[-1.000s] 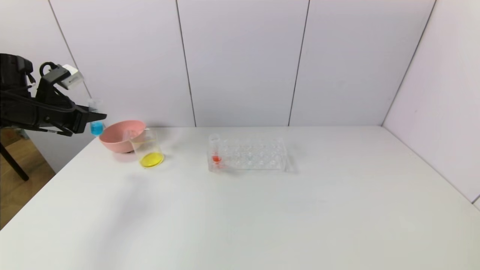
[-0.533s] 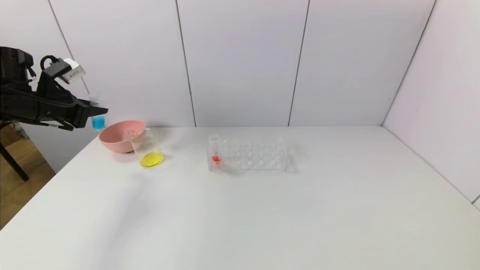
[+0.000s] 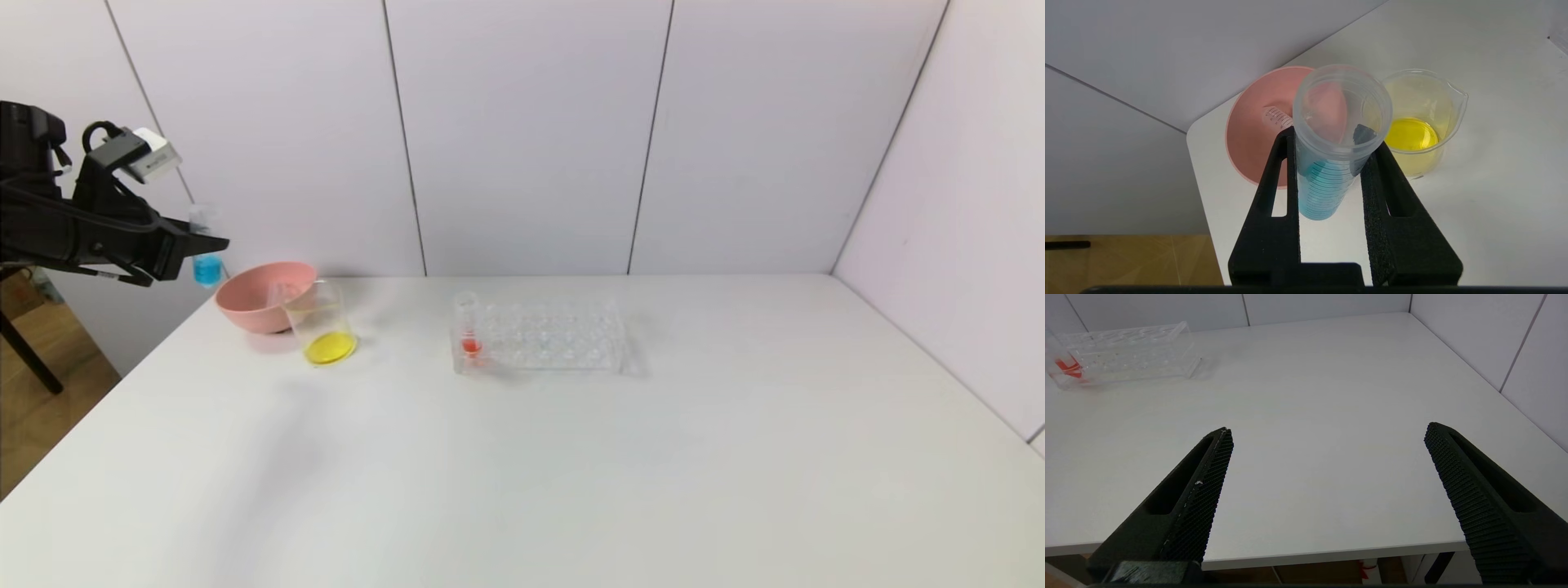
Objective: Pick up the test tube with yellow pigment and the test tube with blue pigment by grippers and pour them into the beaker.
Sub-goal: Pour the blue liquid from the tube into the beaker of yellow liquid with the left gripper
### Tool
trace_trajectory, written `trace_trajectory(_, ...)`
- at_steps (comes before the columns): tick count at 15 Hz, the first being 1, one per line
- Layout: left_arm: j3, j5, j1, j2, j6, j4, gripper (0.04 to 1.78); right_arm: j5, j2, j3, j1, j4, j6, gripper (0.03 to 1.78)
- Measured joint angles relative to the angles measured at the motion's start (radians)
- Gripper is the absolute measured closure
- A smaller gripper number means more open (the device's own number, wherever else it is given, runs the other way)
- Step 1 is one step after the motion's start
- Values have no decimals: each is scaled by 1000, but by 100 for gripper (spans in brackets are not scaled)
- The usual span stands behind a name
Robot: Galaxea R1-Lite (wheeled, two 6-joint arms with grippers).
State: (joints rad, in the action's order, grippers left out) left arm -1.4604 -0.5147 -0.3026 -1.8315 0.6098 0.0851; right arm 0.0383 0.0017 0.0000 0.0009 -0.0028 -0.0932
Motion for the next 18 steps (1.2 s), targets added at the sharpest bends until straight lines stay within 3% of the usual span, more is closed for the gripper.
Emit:
trace_trajectory(6, -30, 16, 11, -27, 29, 57, 136, 0, 0, 0, 0, 0, 0, 10)
trace_trajectory(11, -163, 196, 47, -65, 129, 249, 136, 0, 0, 0, 0, 0, 0, 10)
trace_trajectory(18, -452, 258, 122, -172, 219, 552, 136, 0, 0, 0, 0, 0, 0, 10)
